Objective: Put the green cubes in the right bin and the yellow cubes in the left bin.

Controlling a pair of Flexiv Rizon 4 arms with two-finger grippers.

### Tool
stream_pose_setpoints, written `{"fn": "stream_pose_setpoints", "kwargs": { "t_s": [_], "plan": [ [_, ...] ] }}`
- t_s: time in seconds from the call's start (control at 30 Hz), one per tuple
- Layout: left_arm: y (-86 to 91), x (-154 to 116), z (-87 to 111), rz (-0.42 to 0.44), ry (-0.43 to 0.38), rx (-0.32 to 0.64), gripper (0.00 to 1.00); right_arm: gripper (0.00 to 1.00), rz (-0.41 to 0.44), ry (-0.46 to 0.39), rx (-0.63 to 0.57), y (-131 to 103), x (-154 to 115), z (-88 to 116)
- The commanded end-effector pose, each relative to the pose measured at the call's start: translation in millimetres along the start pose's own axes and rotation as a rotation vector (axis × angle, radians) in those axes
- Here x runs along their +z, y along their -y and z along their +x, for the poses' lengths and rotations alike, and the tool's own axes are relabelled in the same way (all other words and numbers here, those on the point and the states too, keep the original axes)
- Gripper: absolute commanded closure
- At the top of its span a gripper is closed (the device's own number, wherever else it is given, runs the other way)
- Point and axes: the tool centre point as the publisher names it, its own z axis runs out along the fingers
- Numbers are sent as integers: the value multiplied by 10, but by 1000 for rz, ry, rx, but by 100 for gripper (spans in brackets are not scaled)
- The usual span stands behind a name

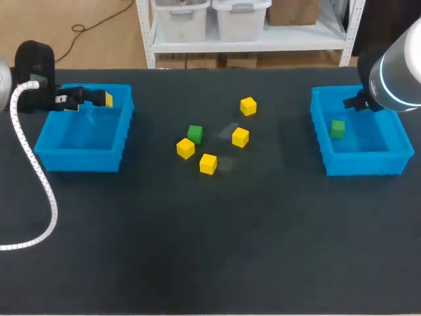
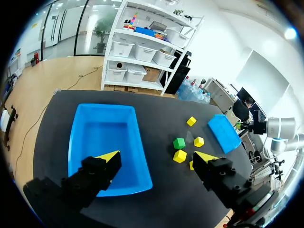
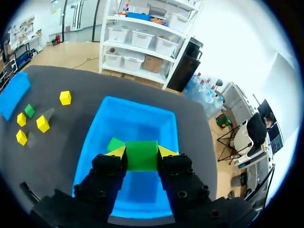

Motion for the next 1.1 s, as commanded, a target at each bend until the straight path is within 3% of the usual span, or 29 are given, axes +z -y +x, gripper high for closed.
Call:
{"fn": "stream_pose_setpoints", "kwargs": {
  "t_s": [0.03,0.07,0.27,0.5,0.67,0.93,1.1],
  "plan": [
    [-19,-2,14,10,6,2,0,16,-22,-12,-16,-72,272,-77],
    [-19,-2,14,10,6,2,0,0,-26,-11,-28,-86,272,-96],
    [-19,-2,14,10,6,2,0,0,-66,0,-124,-351,305,-343],
    [-19,-2,14,10,6,2,0,0,-156,74,-330,-1115,451,-962],
    [-19,-2,14,10,6,2,0,0,-213,125,-426,-1500,570,-1339],
    [-19,-2,14,10,6,2,0,0,-307,139,-571,-1997,610,-1707],
    [-19,-2,14,10,6,2,0,0,-363,79,-748,-2379,575,-1828]
  ]
}}
